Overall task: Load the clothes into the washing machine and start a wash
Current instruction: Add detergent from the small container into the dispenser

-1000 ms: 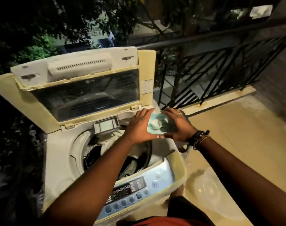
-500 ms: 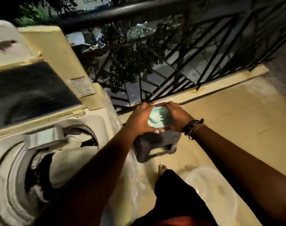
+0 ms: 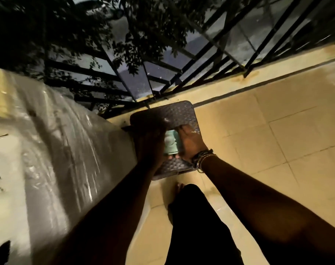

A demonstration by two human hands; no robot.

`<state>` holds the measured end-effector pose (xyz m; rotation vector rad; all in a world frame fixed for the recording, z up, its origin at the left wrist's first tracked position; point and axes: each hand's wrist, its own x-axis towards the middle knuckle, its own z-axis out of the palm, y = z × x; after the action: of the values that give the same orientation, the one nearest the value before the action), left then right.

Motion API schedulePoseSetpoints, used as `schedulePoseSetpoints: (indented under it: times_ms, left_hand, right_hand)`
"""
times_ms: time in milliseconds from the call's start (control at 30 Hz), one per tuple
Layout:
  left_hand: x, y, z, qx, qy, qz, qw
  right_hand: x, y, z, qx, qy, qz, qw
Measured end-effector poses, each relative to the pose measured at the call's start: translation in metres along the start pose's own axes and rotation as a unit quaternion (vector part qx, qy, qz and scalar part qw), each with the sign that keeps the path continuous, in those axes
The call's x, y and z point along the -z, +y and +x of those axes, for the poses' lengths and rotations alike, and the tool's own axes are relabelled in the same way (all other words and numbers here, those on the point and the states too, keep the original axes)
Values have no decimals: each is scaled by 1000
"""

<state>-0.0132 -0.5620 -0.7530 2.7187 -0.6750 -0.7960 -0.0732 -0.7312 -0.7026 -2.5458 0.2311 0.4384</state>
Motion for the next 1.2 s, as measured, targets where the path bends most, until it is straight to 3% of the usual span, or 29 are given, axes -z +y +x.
schedulePoseSetpoints:
  times_ms: [100, 367, 667, 867, 1033, 1200]
  left_hand:
    - [7, 14, -13, -31, 75, 103, 991]
    - [22, 24, -31, -28, 82, 90, 992]
    - [134, 47, -101, -34, 83, 67, 994]
    - [265, 54, -162, -90, 201, 53, 974]
    - [313, 17, -222, -106, 279, 16, 954]
    - [310, -81, -288, -125, 292, -14, 948]
  right_hand:
    - [-14, 14, 12, 9, -12, -25, 1000]
    - [8, 3, -2, 30, -21, -85, 996]
    - [97, -85, -56, 37, 10, -81, 996]
    - [152, -191, -72, 95, 69, -117, 986]
    - [162, -272, -83, 137, 107, -119, 978]
    - [117, -334, -107, 176, 111, -140, 968]
